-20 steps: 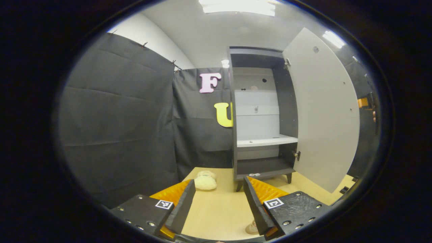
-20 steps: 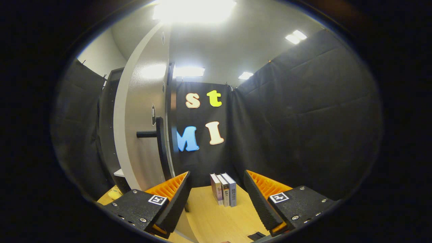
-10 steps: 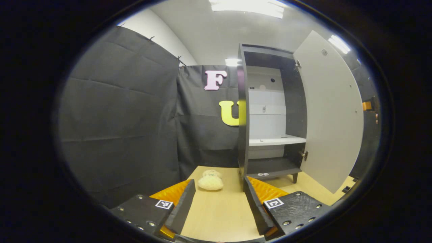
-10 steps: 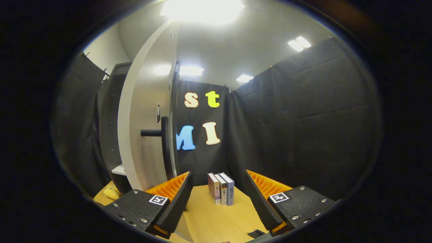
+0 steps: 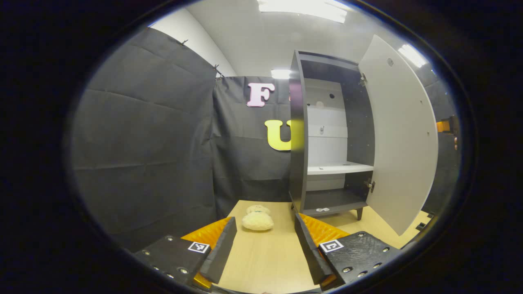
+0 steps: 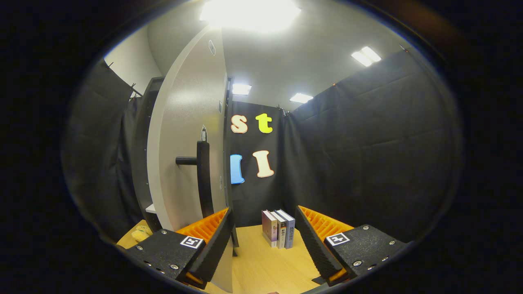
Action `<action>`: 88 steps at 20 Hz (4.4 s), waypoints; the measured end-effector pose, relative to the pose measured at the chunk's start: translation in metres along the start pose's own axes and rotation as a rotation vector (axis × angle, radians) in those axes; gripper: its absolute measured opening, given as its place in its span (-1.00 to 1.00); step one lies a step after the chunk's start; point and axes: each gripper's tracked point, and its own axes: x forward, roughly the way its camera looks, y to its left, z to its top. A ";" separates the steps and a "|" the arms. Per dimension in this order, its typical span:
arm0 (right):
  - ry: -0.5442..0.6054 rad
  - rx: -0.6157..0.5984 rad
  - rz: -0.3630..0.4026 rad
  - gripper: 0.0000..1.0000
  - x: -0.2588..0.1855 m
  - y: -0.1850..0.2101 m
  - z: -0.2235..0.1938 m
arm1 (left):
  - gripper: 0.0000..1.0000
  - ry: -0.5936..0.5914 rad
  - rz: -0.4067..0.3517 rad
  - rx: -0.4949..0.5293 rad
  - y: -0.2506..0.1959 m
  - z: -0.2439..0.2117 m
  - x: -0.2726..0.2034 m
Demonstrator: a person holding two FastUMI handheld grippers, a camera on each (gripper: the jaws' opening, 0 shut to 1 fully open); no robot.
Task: Open the cabinet door with the right hand, grasp the bottle in the cabinet with the left hand and place it on the coaster, then close the cabinet door with the right hand.
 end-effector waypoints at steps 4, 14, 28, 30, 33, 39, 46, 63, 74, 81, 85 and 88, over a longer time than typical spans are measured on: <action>-0.001 0.004 0.034 0.87 -0.003 0.024 -0.001 | 0.64 0.001 0.001 0.000 0.008 -0.004 0.001; 0.004 0.019 0.134 0.87 0.001 0.086 -0.006 | 0.64 -0.007 0.025 0.012 0.040 -0.006 -0.005; 0.008 0.022 0.292 0.89 0.024 0.179 -0.005 | 0.64 -0.002 0.123 0.004 0.061 -0.008 -0.019; 0.011 0.017 0.292 0.89 0.028 0.183 -0.013 | 0.64 -0.007 0.131 0.009 0.061 -0.004 -0.021; 0.033 0.012 0.300 0.90 0.025 0.187 -0.023 | 0.63 -0.026 0.112 -0.002 0.060 -0.001 -0.023; -0.003 -0.043 0.293 0.89 0.016 0.153 -0.022 | 0.64 -0.035 0.089 -0.030 0.057 0.006 -0.023; -0.006 -0.027 0.310 0.89 0.015 0.093 -0.031 | 0.64 -0.068 0.041 0.025 -0.010 0.051 -0.023; 0.058 0.027 0.326 0.89 0.033 -0.004 -0.078 | 0.63 -0.074 -0.009 -0.018 -0.154 0.063 0.006; 0.051 0.020 0.312 0.89 0.034 0.002 -0.081 | 0.64 -0.089 0.055 0.024 -0.142 0.066 0.000; 0.045 0.024 0.316 0.89 0.030 0.015 -0.076 | 0.64 -0.093 0.063 0.029 -0.137 0.066 -0.001; 0.038 0.027 0.327 0.89 0.025 0.021 -0.072 | 0.64 -0.105 0.075 0.029 -0.132 0.068 -0.007; 0.025 0.017 0.332 0.89 0.021 0.023 -0.068 | 0.64 -0.117 0.087 0.021 -0.132 0.068 -0.010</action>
